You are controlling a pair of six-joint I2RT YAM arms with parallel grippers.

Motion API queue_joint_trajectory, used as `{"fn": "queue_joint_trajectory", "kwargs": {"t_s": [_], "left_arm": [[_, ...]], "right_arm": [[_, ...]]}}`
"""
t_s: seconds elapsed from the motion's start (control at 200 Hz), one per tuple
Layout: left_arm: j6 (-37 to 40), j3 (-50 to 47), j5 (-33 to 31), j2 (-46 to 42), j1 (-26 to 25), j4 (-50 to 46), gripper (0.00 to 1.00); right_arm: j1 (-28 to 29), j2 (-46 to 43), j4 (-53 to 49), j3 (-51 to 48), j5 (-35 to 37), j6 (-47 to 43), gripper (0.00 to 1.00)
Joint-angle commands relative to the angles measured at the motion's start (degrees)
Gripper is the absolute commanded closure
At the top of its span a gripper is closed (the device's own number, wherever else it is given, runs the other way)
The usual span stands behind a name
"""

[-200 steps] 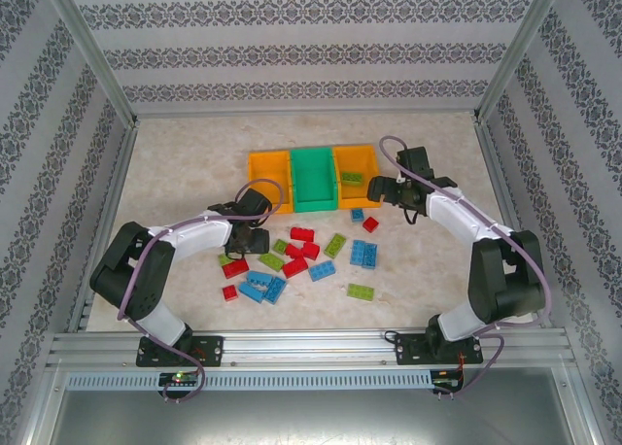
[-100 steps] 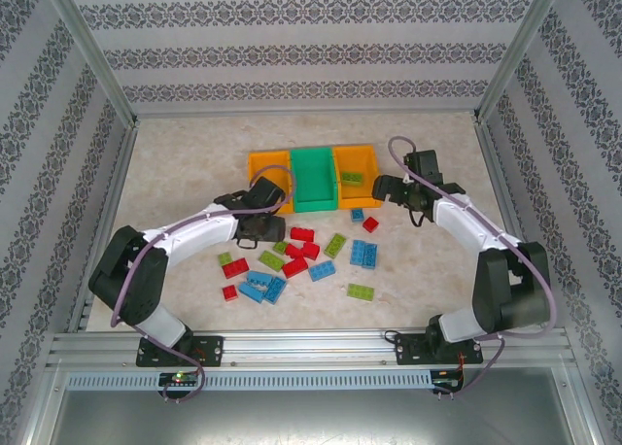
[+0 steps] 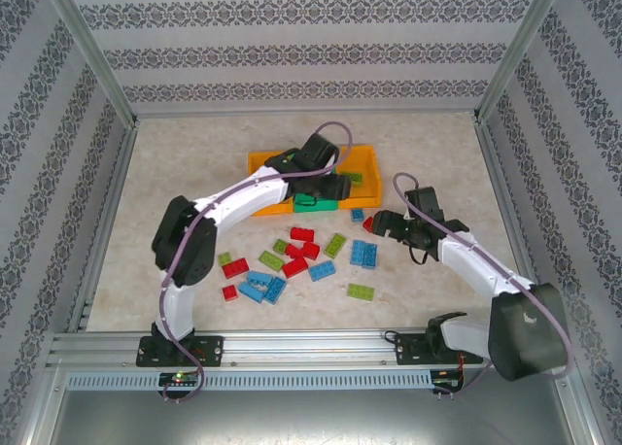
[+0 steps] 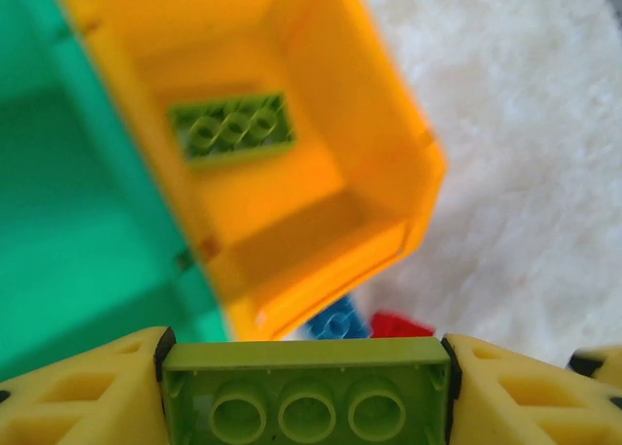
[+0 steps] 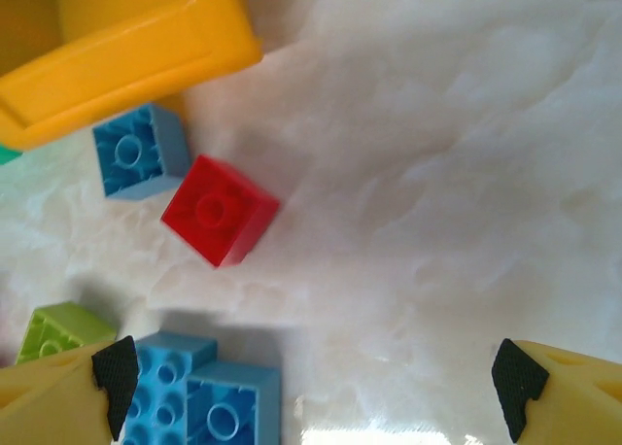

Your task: Sort the legos into containers by color

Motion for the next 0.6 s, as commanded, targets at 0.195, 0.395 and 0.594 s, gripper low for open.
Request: {"fn": "queue_joint_trajectory", "kwargs": {"t_s": [0.195,0.395,0.594], "left_arm": [[1.05,22.02,4.75,14.72,-0.11,-6.6,0.39],[-1.22,24.22,-2.13,18.11,0.68,-5.34,0.32],[-1.01,25.16,-2.7,18.61,0.77,-5.81,0.12]], "right_arm": [[4.43,-6.03,-3.85,-4.4,2.93,7.08,0.03],[10.44,-7.87,-5.79,-5.32,5.41,9.65,0.03],[18.2,-7.58,-11.04,-4.46,8.12,15.74,0.04]]}}
